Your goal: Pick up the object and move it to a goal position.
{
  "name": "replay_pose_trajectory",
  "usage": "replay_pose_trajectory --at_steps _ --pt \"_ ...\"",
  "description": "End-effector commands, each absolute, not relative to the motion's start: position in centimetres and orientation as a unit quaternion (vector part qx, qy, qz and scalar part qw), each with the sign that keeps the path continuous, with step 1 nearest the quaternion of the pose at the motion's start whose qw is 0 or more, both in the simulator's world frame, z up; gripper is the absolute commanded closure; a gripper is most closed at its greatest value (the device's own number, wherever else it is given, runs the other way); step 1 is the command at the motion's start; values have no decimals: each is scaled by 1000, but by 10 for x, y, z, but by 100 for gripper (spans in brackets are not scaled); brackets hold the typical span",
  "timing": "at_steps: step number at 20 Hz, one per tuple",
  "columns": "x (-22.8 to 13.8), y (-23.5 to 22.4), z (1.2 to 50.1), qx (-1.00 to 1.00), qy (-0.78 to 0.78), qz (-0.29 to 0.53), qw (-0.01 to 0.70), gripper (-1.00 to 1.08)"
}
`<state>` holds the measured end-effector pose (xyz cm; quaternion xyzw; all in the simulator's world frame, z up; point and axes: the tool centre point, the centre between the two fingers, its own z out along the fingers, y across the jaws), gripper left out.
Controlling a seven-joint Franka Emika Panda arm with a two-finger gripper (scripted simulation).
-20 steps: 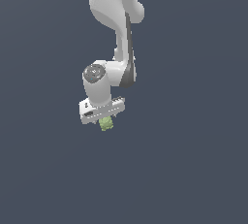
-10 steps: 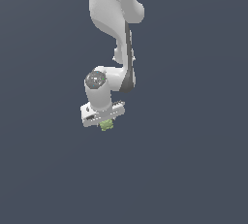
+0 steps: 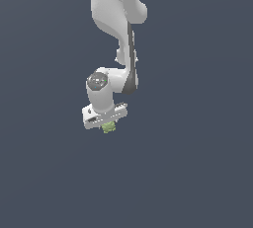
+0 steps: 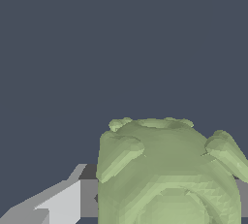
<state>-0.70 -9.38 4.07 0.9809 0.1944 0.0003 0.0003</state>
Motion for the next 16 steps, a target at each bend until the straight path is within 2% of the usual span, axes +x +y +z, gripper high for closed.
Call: replay_pose_trajectory --at_steps 1,9,16 --pt "-7 -94 42 981 194 0 0 108" --pt "-10 -95 67 981 194 0 0 108" --pt "-16 -99 120 981 195 0 0 108"
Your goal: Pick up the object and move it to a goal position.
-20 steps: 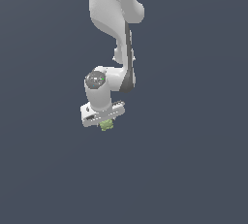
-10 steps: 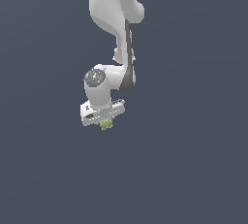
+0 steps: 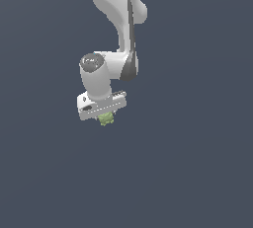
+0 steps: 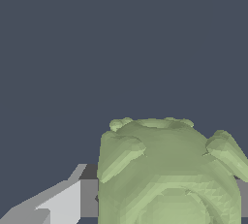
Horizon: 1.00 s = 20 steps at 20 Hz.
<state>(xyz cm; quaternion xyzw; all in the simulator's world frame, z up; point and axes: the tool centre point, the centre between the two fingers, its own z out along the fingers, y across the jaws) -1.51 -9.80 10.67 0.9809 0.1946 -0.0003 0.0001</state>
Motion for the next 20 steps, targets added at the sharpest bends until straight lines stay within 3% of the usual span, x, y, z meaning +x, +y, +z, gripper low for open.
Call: replay_pose_trajectory --at_steps 1,20 --pt "-18 -99 130 981 195 0 0 108" --pt "-37 -114 337 981 195 0 0 108"
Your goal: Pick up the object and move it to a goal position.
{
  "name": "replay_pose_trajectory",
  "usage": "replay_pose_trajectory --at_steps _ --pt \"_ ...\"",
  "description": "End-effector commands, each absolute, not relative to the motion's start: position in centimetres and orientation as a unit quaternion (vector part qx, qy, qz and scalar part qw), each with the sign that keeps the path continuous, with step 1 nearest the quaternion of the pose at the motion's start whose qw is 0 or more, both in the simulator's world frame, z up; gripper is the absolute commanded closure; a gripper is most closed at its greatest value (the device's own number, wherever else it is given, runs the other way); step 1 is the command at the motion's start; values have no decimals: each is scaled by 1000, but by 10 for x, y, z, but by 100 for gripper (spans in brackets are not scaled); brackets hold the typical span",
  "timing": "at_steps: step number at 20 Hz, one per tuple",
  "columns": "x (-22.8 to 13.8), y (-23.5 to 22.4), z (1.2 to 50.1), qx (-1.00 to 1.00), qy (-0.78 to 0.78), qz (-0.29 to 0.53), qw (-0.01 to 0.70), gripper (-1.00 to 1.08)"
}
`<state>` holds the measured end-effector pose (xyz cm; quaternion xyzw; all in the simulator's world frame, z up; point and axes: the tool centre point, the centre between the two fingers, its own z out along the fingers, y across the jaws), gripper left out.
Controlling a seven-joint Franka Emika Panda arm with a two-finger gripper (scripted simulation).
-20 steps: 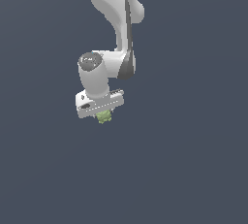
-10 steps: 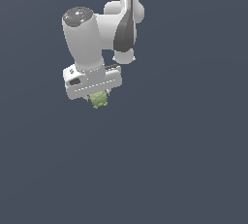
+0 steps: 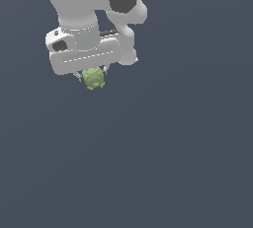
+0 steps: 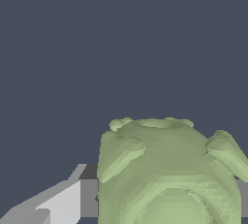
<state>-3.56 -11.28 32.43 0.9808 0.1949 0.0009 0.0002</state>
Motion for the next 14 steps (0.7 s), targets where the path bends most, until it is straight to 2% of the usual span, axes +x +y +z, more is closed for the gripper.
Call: replay_pose_trajectory --at_steps 1,7,14 --pt "-38 -114 345 981 195 0 0 108" --pt "-39 -117 377 981 195 0 0 108" --pt "-39 -118 390 981 195 0 0 108"
